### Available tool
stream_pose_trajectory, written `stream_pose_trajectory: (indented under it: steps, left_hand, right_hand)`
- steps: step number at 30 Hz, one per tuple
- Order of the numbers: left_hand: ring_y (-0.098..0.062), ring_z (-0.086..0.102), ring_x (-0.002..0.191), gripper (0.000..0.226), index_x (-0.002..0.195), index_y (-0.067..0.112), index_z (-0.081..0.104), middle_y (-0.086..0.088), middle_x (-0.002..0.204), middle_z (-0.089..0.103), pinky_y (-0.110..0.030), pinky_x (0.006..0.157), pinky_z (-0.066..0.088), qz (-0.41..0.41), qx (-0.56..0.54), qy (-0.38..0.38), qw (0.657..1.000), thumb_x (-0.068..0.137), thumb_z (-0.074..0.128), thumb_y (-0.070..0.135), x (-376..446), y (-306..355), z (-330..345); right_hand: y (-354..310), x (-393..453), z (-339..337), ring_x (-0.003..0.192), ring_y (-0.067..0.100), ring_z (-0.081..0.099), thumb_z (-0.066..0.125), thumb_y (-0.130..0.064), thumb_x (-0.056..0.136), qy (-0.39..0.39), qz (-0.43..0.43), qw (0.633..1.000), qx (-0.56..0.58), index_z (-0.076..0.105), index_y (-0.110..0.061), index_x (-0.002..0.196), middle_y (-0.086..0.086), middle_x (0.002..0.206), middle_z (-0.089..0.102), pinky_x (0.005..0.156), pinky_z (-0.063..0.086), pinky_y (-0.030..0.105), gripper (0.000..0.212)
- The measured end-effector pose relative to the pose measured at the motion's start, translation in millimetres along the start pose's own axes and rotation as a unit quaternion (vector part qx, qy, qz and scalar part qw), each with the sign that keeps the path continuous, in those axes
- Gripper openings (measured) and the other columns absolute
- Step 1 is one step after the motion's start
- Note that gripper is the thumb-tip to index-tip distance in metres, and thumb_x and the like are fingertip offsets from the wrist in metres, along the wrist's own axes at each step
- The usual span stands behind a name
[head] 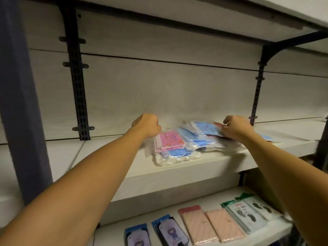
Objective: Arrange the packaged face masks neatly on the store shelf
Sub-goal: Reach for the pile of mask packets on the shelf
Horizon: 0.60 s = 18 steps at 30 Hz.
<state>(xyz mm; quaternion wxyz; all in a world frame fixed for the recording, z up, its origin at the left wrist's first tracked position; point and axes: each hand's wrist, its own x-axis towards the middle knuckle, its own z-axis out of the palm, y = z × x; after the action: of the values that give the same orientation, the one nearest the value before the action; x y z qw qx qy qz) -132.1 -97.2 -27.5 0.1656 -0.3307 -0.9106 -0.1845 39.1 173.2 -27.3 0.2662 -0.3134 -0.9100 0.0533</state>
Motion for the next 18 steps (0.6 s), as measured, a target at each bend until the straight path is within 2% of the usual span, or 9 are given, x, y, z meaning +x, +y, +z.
stream_pose_trajectory:
  steps: [2, 4, 7, 11, 13, 15, 18]
  left_hand:
    - [-0.03, 0.065, 0.1, 0.028, 0.108, 0.012, 0.073, -0.009, 0.111, 0.07, -0.039, 0.089, 0.056, -0.019, -0.023, 0.005, 1.0, 0.09, 0.057, 0.026, 5.9, 1.8, 1.2]
    - [-0.027, 0.065, 0.102, 0.027, 0.111, 0.015, 0.073, -0.006, 0.112, 0.071, -0.037, 0.093, 0.054, -0.04, -0.071, 0.025, 0.996, 0.09, 0.059, 0.025, 11.4, 2.9, 4.5]
    - [-0.021, 0.065, 0.1, 0.026, 0.112, 0.019, 0.073, -0.002, 0.109, 0.071, -0.03, 0.093, 0.051, -0.062, -0.129, 0.062, 0.988, 0.09, 0.062, 0.024, 16.0, -0.8, 11.1]
    - [-0.015, 0.057, 0.095, 0.031, 0.123, 0.024, 0.067, 0.004, 0.114, 0.061, -0.027, 0.086, 0.044, -0.019, -0.025, -0.008, 0.999, 0.093, 0.065, 0.031, 12.7, -13.2, 18.3]
    - [-0.014, 0.054, 0.097, 0.037, 0.129, 0.025, 0.064, 0.003, 0.118, 0.058, -0.028, 0.089, 0.044, -0.013, 0.009, -0.039, 0.999, 0.094, 0.064, 0.037, 12.6, -18.3, 21.4]
    - [-0.016, 0.056, 0.108, 0.043, 0.132, 0.024, 0.062, 0.001, 0.124, 0.058, -0.034, 0.1, 0.046, -0.019, 0.015, -0.063, 0.998, 0.095, 0.061, 0.046, 13.8, -20.4, 24.6]
    - [-0.015, 0.058, 0.113, 0.045, 0.127, 0.026, 0.067, 0.006, 0.123, 0.061, -0.037, 0.103, 0.047, -0.026, 0.0, -0.124, 0.992, 0.095, 0.056, 0.056, 13.8, -16.1, 27.6]
  right_hand:
    - [2.5, 19.0, 8.7, 0.088, 0.03, 0.057, 0.058, -0.037, 0.094, -0.023, -0.031, 0.999, 0.007, 0.067, -0.014, 0.108, 0.013, 0.104, 0.069, 0.073, 0.047, 0.034, 0.028]
    - [3.1, 37.6, 14.8, 0.098, 0.032, 0.061, 0.06, -0.033, 0.091, -0.043, -0.06, 0.997, 0.028, 0.067, -0.015, 0.115, 0.014, 0.111, 0.07, 0.079, 0.05, 0.034, 0.03]
    - [4.1, 62.1, 22.1, 0.105, 0.032, 0.062, 0.065, -0.039, 0.089, -0.067, -0.095, 0.991, 0.064, 0.066, -0.017, 0.119, 0.012, 0.113, 0.071, 0.086, 0.05, 0.034, 0.037]
    - [10.9, 84.9, 46.6, 0.104, 0.03, 0.061, 0.065, -0.051, 0.086, -0.092, -0.125, 0.984, 0.084, 0.068, -0.022, 0.114, 0.008, 0.113, 0.07, 0.088, 0.051, 0.037, 0.04]
    - [14.2, 90.8, 60.4, 0.102, 0.029, 0.059, 0.062, -0.05, 0.088, -0.093, -0.144, 0.981, 0.096, 0.07, -0.023, 0.11, 0.009, 0.113, 0.066, 0.089, 0.051, 0.038, 0.036]
    - [17.7, 94.7, 67.2, 0.101, 0.029, 0.058, 0.059, -0.053, 0.088, -0.091, -0.154, 0.978, 0.105, 0.071, -0.023, 0.103, 0.01, 0.109, 0.064, 0.087, 0.049, 0.037, 0.035]
    - [24.6, 98.8, 71.6, 0.096, 0.029, 0.054, 0.045, -0.072, 0.074, -0.095, -0.138, 0.98, 0.112, 0.063, -0.023, 0.072, 0.011, 0.094, 0.064, 0.077, 0.045, 0.035, 0.052]
